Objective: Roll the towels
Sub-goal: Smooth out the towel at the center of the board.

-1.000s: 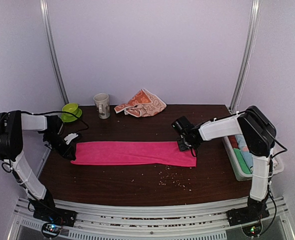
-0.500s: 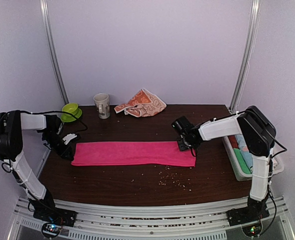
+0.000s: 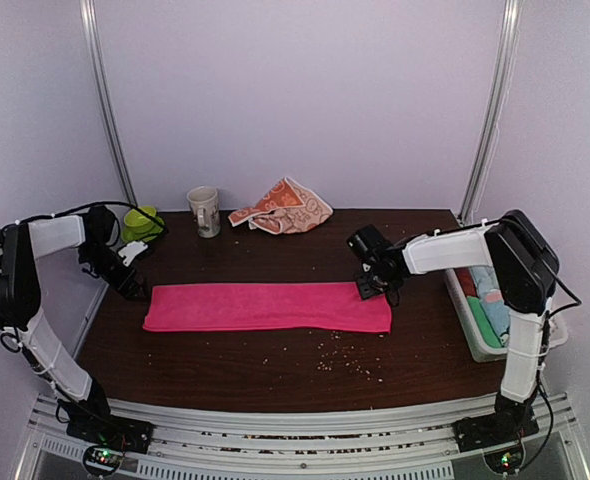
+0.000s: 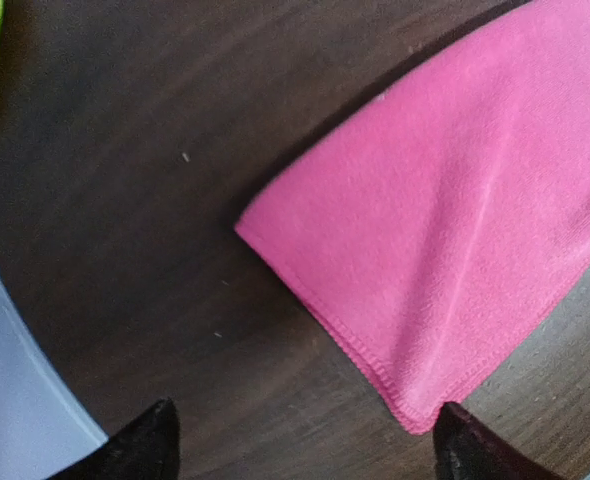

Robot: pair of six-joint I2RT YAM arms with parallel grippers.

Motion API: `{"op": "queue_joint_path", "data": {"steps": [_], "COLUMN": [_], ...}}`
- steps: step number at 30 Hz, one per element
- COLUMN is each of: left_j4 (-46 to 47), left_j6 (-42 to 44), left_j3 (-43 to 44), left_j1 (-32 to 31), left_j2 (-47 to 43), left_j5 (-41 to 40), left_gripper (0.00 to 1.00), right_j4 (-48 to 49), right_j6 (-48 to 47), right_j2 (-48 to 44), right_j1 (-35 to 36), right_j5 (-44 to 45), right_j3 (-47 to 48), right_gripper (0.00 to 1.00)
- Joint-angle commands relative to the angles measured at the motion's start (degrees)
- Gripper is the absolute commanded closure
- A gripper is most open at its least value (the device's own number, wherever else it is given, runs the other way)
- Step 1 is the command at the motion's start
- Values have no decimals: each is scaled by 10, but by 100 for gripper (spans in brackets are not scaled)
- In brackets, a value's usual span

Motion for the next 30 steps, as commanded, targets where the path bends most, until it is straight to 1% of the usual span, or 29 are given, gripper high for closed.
{"op": "queue_joint_path", "data": {"steps": [1, 4, 6, 8, 10, 11, 12, 15, 16, 18, 21, 26, 30], "left_j4": [38, 44, 65, 90, 123, 142, 159, 199, 208, 219, 244, 274, 287], "left_j6": [-14, -15, -26, -36, -44, -46, -48, -55, -56, -58, -57, -60, -70], "left_j3": [26, 35, 36, 31, 16, 7, -3, -17, -19, -25, -45, -75, -85], "left_j1": [-33, -62, -65, -82, -107, -119, -130, -147, -148, -150, -154, -160, -160], "left_j2": [-33, -29, -30, -24, -17, -15, -11, 8, 15, 31, 43, 54, 72], "left_j5": [17, 5, 20, 27, 24, 18, 8, -15, -16, -23, -45, -86, -114], "left_gripper": [3, 2, 2, 2, 2, 3, 4, 13, 17, 29, 43, 43, 40], "right_j4": [-31, -34, -23, -2, 11, 18, 26, 48, 53, 63, 69, 65, 77], "right_j6": [-30, -61, -83, -96, -91, -85, -78, -56, -50, -42, -36, -31, -32], "right_j2": [-75, -85, -83, -71, -51, -41, -31, -5, 2, 13, 26, 44, 19], "right_j1": [21, 54, 80, 111, 133, 141, 148, 158, 159, 162, 163, 164, 165], "right_j5": [-26, -20, -24, -34, -67, -93, -111, -146, -154, -164, -172, -182, -175], "right_j3": [7, 9, 7, 7, 21, 29, 35, 47, 50, 51, 49, 41, 9], "right_gripper": [38, 39, 41, 44, 54, 62, 66, 79, 81, 82, 82, 84, 84]}}
